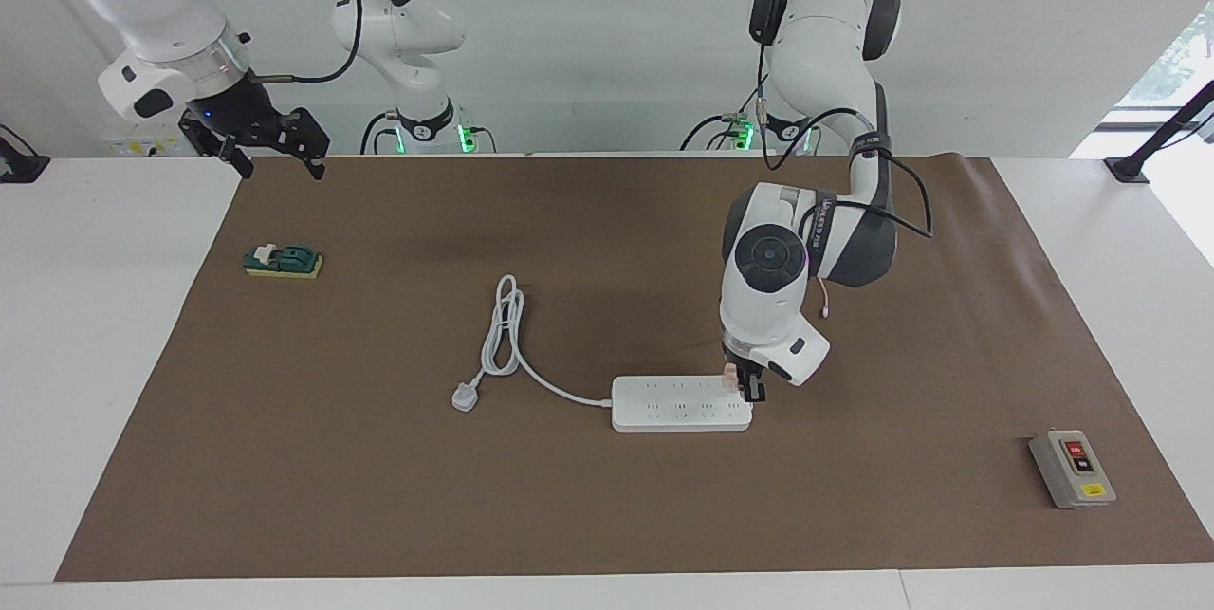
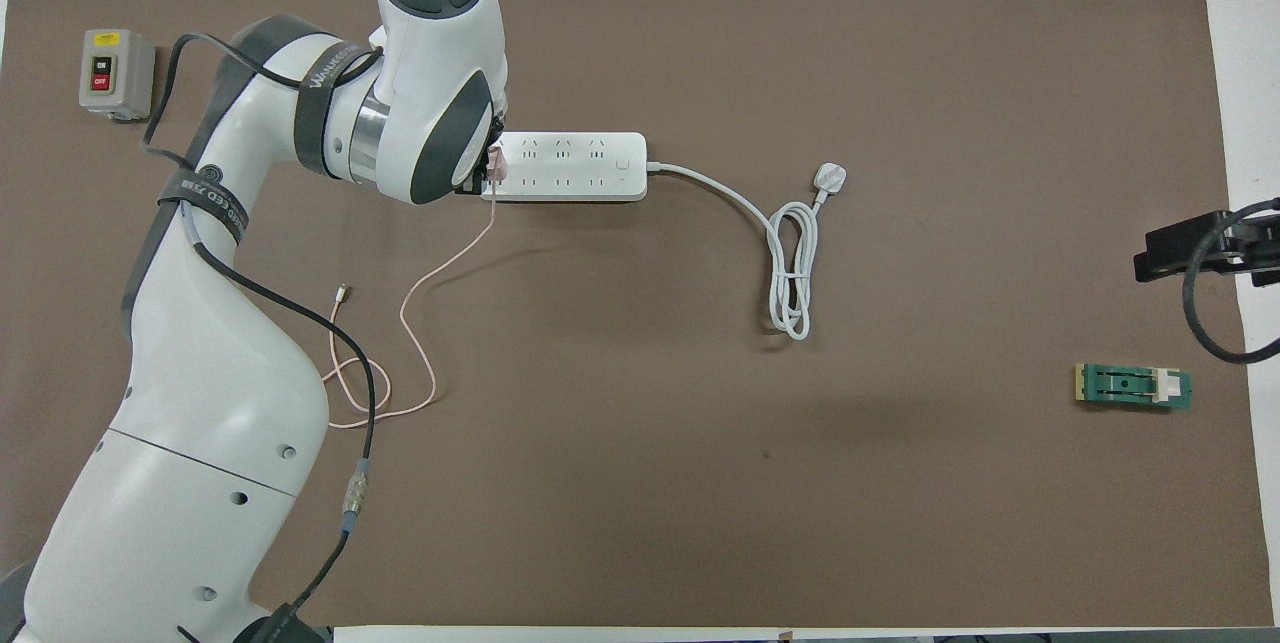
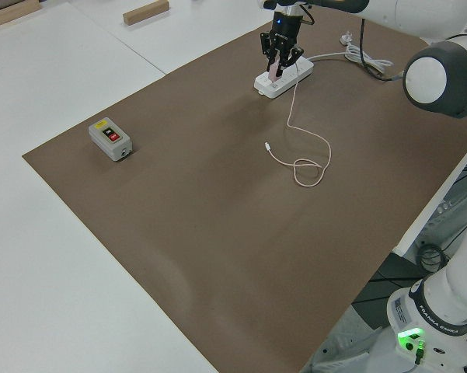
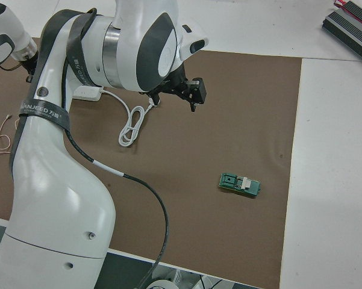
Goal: Plug charger into power strip
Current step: 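Push the charger prongs into the strip socket with the left gripper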
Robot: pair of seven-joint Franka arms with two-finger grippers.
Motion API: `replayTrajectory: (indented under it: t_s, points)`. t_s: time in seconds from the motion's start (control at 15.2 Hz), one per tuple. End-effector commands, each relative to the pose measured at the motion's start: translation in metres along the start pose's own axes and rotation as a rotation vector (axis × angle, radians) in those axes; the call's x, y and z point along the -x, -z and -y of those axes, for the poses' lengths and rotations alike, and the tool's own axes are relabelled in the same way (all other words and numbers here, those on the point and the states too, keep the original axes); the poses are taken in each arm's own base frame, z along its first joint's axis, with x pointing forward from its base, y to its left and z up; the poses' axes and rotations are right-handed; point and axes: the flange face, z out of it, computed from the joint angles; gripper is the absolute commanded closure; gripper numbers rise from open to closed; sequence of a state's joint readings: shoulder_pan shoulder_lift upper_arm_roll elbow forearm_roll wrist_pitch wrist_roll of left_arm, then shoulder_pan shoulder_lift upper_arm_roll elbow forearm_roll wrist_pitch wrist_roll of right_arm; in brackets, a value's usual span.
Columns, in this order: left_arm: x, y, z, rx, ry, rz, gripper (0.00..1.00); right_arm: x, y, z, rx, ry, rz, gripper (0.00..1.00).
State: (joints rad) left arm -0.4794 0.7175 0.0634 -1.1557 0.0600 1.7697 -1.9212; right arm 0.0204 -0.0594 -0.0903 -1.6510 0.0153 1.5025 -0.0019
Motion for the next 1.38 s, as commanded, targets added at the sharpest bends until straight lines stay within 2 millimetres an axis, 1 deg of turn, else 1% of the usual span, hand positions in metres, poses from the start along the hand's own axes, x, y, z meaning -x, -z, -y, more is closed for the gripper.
replayTrajectory:
  t_s: [0.0,0.13,0.33,0.66,0.72,0.92,1.18,1.31]
  points:
    - [-0.001,0.003,0.000,0.007,0.013,0.010,1.00,0.001,0.001,-0.003,-0.002,0.018,0.010,0.00]
    - [-0.003,0.000,-0.001,0.009,0.009,0.011,1.00,0.001,0.001,-0.003,-0.002,0.018,0.010,0.00]
    - [-0.003,0.000,0.000,0.038,-0.001,0.023,1.00,0.001,0.001,-0.003,-0.002,0.018,0.010,0.00]
    - [-0.003,0.001,0.001,0.028,-0.034,0.047,1.00,0.001,0.001,-0.003,-0.002,0.018,0.010,0.00]
    - [-0.004,0.001,0.003,0.025,-0.037,0.047,1.00,0.001,0.001,-0.003,-0.002,0.018,0.010,0.00]
    - [-0.011,0.008,0.015,0.027,-0.065,0.052,1.00,0.001,0.001,-0.003,-0.002,0.018,0.010,0.00]
    - [-0.011,0.004,0.013,0.059,-0.045,0.063,1.00,0.001,0.001,-0.003,-0.002,0.018,0.010,0.00]
    - [-0.011,-0.003,0.015,0.065,-0.040,0.066,1.00,0.001,0.001,-0.003,-0.002,0.018,0.010,0.00]
